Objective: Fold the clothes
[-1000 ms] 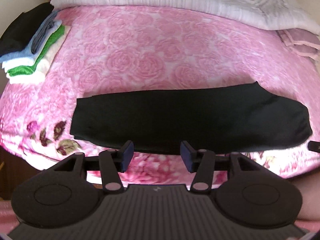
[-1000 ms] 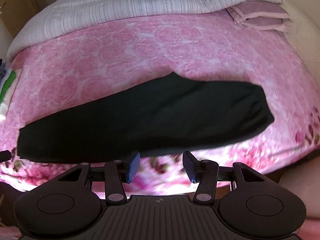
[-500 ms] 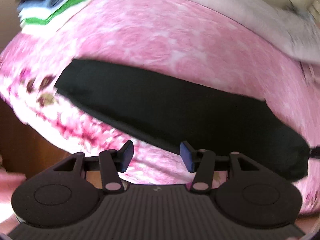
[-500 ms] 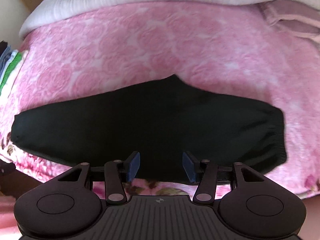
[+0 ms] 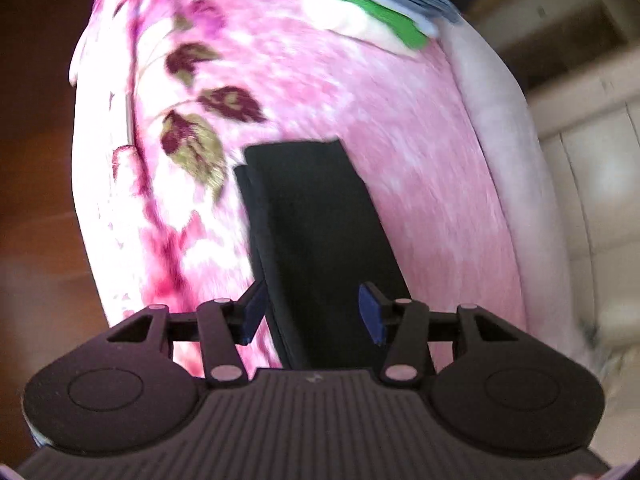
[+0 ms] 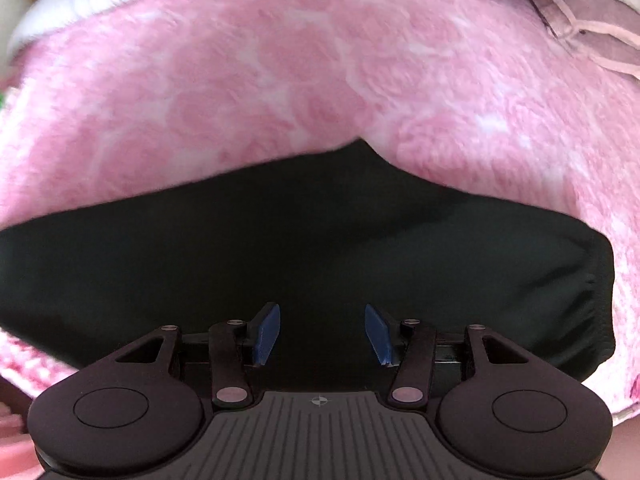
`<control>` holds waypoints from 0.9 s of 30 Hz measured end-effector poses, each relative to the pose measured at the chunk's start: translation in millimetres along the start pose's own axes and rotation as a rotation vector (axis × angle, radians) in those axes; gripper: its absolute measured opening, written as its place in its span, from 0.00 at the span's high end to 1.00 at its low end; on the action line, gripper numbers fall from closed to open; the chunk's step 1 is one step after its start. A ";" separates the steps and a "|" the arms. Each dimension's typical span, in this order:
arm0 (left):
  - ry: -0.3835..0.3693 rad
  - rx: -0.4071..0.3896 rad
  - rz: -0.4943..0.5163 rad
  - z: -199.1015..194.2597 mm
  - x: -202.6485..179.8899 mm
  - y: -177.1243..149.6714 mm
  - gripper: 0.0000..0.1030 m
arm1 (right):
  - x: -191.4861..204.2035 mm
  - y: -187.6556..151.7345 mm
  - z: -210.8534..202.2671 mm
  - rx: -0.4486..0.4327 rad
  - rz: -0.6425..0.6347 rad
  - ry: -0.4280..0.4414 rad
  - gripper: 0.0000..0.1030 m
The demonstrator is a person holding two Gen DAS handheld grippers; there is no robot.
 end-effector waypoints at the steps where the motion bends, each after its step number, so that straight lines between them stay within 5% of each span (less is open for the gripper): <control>1: -0.013 -0.005 -0.025 5.8 7.0 6.3 0.56 | -1.7 1.9 8.3 0.003 0.019 -0.021 0.50; 8: -0.099 -0.019 -0.102 34.6 36.3 36.4 0.56 | -18.2 6.6 38.0 0.006 0.169 -0.063 0.50; 17: -0.130 -0.072 -0.055 52.1 27.8 41.0 0.62 | -12.8 -5.0 48.7 0.009 0.188 -0.086 0.50; 19: -0.095 -0.092 -0.005 50.2 24.2 38.3 0.85 | -14.1 -8.2 50.3 0.010 0.186 -0.085 0.50; 21: -0.056 -0.112 0.050 47.6 20.4 35.4 0.89 | -19.4 -11.6 50.3 0.008 0.192 -0.075 0.50; 27: -0.063 -0.152 0.579 30.0 -87.5 -41.8 0.92 | -66.3 -22.6 41.6 -0.024 0.224 -0.076 0.50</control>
Point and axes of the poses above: each gripper's, at about its wrist camera, not at the fingertips, and z roughly the way its jaws point, x to its left, y to its top, the point moved 7 cm from there along z, roughly the way its jaws point, and after that the axes turned 11 degrees about x, right-handed, at the moved point
